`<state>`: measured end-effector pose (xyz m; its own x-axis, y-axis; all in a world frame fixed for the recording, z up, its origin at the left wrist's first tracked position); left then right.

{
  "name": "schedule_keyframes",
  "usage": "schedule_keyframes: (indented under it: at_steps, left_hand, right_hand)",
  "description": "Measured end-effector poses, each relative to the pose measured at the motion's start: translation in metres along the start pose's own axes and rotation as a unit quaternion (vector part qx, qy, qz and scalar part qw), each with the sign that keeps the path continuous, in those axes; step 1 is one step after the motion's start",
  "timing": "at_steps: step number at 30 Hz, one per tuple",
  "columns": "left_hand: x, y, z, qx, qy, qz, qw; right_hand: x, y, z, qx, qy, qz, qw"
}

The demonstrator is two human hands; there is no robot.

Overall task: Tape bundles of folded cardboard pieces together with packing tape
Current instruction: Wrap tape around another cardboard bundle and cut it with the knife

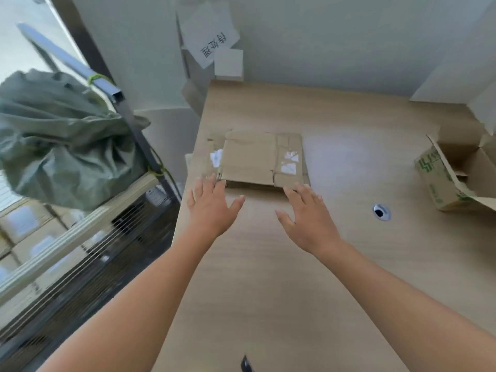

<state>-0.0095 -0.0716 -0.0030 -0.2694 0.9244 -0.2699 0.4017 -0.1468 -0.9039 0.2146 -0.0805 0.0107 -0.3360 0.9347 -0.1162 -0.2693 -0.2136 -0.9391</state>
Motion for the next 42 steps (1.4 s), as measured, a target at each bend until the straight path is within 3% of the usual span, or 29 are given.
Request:
schedule_keyframes:
  at_steps: [7,10,13,16,19,24,29,31,36,42]
  left_hand:
    - [0.149,0.025,-0.023,-0.026,0.019,0.001,0.999]
    - [0.177,0.046,-0.023,-0.007,0.039,-0.005,0.999]
    - [0.184,0.055,-0.021,-0.061,0.052,-0.022,0.997]
    - [0.183,0.052,-0.017,-0.207,-0.01,0.008,0.978]
    - [0.168,0.044,-0.017,-0.307,-0.064,0.039,0.949]
    - [0.093,0.048,-0.031,-0.372,-0.079,0.102,0.919]
    - [-0.031,0.063,-0.063,-0.417,-0.067,0.147,0.894]
    - [-0.088,0.075,-0.081,-0.442,-0.052,0.158,0.881]
    - [-0.216,0.111,-0.112,-0.511,-0.079,0.175,0.838]
    - [-0.302,0.145,-0.131,-0.627,-0.133,0.192,0.743]
  right_hand:
    - [0.123,0.016,-0.052,-0.002,0.072,-0.023,0.997]
    - [0.151,0.033,-0.073,0.021,0.115,-0.033,0.993]
    - [0.159,0.048,-0.083,0.094,0.151,-0.081,0.981]
    - [0.149,0.043,-0.091,0.225,0.183,-0.192,0.938]
    - [0.13,0.035,-0.097,0.325,0.216,-0.229,0.892]
    - [0.071,0.029,-0.108,0.447,0.247,-0.21,0.833]
    - [-0.04,0.005,-0.109,0.553,0.196,-0.188,0.788]
    - [-0.091,-0.007,-0.111,0.558,0.158,-0.174,0.796]
    - [-0.213,-0.028,-0.131,0.487,0.058,-0.128,0.862]
    - [-0.322,-0.03,-0.163,0.495,-0.022,-0.093,0.863]
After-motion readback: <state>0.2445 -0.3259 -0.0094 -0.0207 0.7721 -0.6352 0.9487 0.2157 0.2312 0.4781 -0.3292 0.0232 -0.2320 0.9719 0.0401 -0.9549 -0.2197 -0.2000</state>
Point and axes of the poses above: each hand's wrist, its own x-axis towards the middle knuckle, its own y-axis out of the palm, z = x × y, the point moved 8 cm from there along x, towards the middle knuckle, and after that the axes turned 9 degrees about -y, right-handed, at the moved point
